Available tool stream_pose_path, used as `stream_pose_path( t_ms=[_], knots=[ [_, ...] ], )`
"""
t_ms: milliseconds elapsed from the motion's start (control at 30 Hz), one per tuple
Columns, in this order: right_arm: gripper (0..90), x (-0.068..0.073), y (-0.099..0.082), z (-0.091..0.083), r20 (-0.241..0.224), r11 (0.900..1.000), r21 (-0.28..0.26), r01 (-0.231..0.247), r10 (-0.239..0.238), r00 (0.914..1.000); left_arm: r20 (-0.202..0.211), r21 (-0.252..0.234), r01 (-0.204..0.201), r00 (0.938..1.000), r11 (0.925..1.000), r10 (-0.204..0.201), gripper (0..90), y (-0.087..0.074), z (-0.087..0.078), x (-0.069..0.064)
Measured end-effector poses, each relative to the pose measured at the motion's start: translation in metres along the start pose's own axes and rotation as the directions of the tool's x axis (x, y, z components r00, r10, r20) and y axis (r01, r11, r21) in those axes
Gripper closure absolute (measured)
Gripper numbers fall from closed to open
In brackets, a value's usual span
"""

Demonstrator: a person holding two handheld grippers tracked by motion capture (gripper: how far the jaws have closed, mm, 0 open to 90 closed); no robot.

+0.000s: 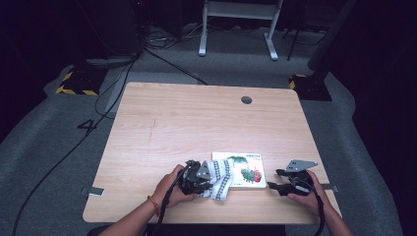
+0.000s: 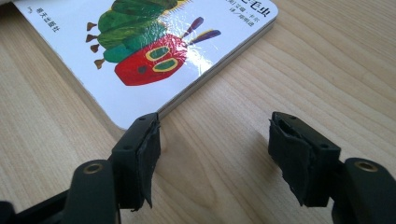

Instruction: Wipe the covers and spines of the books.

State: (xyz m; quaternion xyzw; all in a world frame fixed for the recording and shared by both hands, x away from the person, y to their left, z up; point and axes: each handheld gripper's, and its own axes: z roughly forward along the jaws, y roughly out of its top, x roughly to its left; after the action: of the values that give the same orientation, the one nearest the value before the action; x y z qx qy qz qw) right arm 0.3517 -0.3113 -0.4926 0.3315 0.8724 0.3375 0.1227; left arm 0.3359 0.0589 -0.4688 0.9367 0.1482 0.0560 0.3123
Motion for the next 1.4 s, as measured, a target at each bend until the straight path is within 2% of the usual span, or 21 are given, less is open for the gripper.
stream_pose_path(
  t_ms=[100,200,300,333,433,500,567,667,800,867,933,967,1033,1200,1333,1400],
  knots=[
    [34.9,0.0,0.001,-0.002,0.003,1.0,-0.008,-0.001,0.001,1.0,0.006,-0.038,-0.013,0.9999,0.9992,0.013,80.6,0.009,-0.002,-0.004],
    [34.6,0.0,0.002,-0.005,0.008,0.9998,-0.02,0.001,-0.001,1.0,0.009,-0.042,-0.029,0.9995,0.9987,0.029,80.6,0.023,0.004,0.0],
    [34.6,-0.001,0.002,-0.007,0.021,0.9997,-0.025,0.004,-0.004,0.9998,0.014,-0.041,-0.053,0.9985,0.9978,0.053,80.6,0.044,0.019,0.002],
    [34.6,-0.002,0.002,-0.008,0.026,0.9996,-0.028,0.001,0.0,0.9997,0.018,-0.037,-0.076,0.9969,0.9964,0.077,80.6,0.053,0.025,0.002],
    [34.6,-0.006,0.001,-0.012,0.038,0.9991,-0.04,-0.016,0.018,0.9991,0.046,-0.01,-0.108,0.993,0.9941,0.109,80.6,0.078,0.046,0.002],
    [34.7,-0.008,-0.001,-0.014,0.046,0.9985,-0.049,-0.023,0.026,0.9986,0.048,0.006,-0.133,0.99,0.9911,0.132,80.5,0.092,0.06,0.002],
    [34.7,-0.01,-0.002,-0.016,0.052,0.9982,-0.053,-0.028,0.031,0.9982,0.05,0.011,-0.14,0.9891,0.9901,0.139,80.4,0.101,0.073,0.004],
    [34.6,-0.013,-0.004,-0.017,0.057,0.9976,-0.056,-0.041,0.044,0.9974,0.05,0.006,-0.121,0.9915,0.9927,0.12,80.2,0.111,0.084,0.012],
    [34.6,-0.014,-0.005,-0.019,0.066,0.9972,-0.06,-0.045,0.049,0.9966,-0.001,0.004,-0.107,0.9942,0.9942,0.107,80.2,0.118,0.091,0.027],
    [34.6,-0.013,-0.004,-0.019,0.069,0.9973,-0.061,-0.041,0.045,0.9966,-0.022,0.005,-0.065,0.9976,0.9979,0.065,80.2,0.118,0.092,0.039],
    [34.6,-0.012,-0.004,-0.019,0.069,0.9975,-0.059,-0.039,0.043,0.9967,-0.051,0.013,-0.055,0.9972,0.9984,0.055,80.2,0.115,0.089,0.047],
    [34.6,-0.012,-0.004,-0.019,0.07,0.9976,-0.059,-0.036,0.04,0.9967,-0.051,0.015,-0.038,0.9979,0.9992,0.038,80.3,0.112,0.086,0.05],
    [34.7,-0.012,-0.004,-0.019,0.069,0.9978,-0.057,-0.034,0.038,0.9969,-0.059,0.018,-0.037,0.9975,0.9991,0.038,80.4,0.104,0.079,0.054],
    [34.6,-0.014,-0.005,-0.017,0.067,0.998,-0.049,-0.041,0.044,0.9968,-0.075,0.021,-0.023,0.9969,0.9995,0.025,80.4,0.073,0.055,0.056],
    [34.3,-0.011,-0.004,-0.018,0.061,0.9979,-0.051,-0.039,0.043,0.9972,-0.085,0.011,0.02,0.9962,0.9997,-0.019,80.4,0.043,0.032,0.056],
    [34.1,-0.009,-0.002,-0.017,0.044,0.9984,-0.044,-0.037,0.039,0.9983,-0.089,0.004,0.029,0.9956,0.9996,-0.028,80.4,0.029,0.021,0.055]
  ],
)
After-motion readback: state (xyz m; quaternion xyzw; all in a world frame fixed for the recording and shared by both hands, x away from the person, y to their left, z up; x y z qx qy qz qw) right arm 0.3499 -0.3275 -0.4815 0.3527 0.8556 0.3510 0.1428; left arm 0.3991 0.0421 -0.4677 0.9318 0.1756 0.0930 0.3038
